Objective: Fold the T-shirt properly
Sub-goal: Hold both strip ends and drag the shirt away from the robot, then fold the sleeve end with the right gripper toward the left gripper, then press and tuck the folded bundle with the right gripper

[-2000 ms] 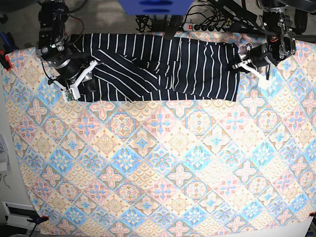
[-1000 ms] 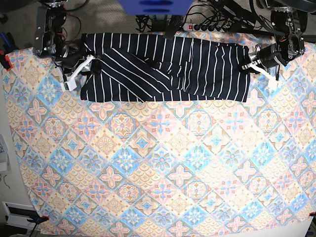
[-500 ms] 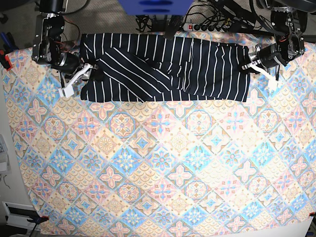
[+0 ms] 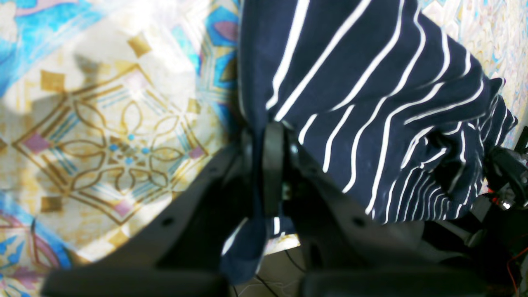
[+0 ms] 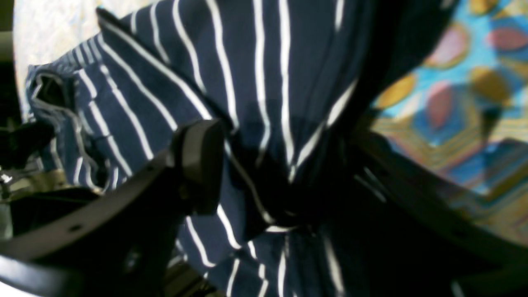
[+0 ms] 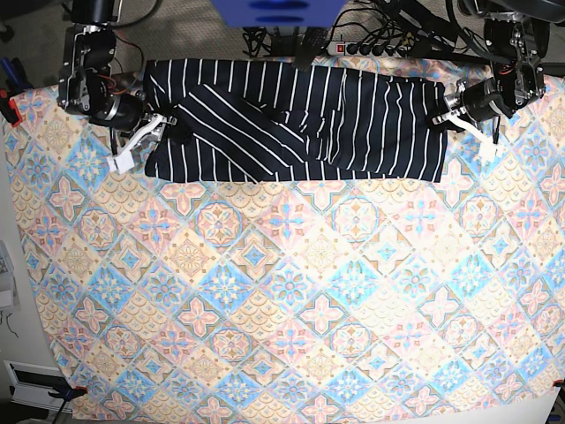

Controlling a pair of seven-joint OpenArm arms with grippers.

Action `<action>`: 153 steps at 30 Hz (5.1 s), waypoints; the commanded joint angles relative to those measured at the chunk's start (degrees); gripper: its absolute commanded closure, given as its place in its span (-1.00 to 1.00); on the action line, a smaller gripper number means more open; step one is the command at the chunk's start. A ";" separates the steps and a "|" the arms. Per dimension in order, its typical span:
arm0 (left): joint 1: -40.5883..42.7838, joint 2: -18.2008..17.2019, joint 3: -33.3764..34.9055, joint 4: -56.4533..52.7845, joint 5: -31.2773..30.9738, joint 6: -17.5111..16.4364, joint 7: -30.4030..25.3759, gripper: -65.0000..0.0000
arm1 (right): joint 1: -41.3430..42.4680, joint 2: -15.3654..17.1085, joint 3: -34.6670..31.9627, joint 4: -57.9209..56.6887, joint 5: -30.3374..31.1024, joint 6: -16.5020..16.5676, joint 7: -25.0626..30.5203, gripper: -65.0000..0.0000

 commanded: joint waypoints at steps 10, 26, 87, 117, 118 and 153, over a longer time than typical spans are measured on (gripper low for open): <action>-0.27 -0.69 -0.28 0.77 -0.91 -0.25 -0.46 1.00 | -0.61 0.22 -0.18 -0.08 -0.63 -0.05 -4.11 0.31; -2.73 8.01 1.39 0.50 -0.47 -0.25 -0.46 1.00 | 12.14 3.82 1.22 3.44 -2.22 -0.22 -4.11 1.00; -10.11 14.25 4.20 -2.40 4.45 -0.25 -3.01 1.00 | 30.42 -17.01 -55.30 9.15 -29.12 -0.31 1.86 0.53; -10.02 13.99 4.20 -2.40 4.45 -0.25 -3.01 1.00 | 25.59 -2.15 -36.93 11.00 -32.28 -0.40 3.45 0.60; -10.02 13.99 4.20 -2.40 4.45 -0.25 -3.01 1.00 | 25.50 -2.15 -37.11 11.00 -33.69 -0.40 3.36 0.60; -12.48 12.49 -0.46 -7.85 3.84 -0.25 -2.48 1.00 | 27.26 -1.71 -63.65 18.03 -38.79 -0.13 -4.38 0.60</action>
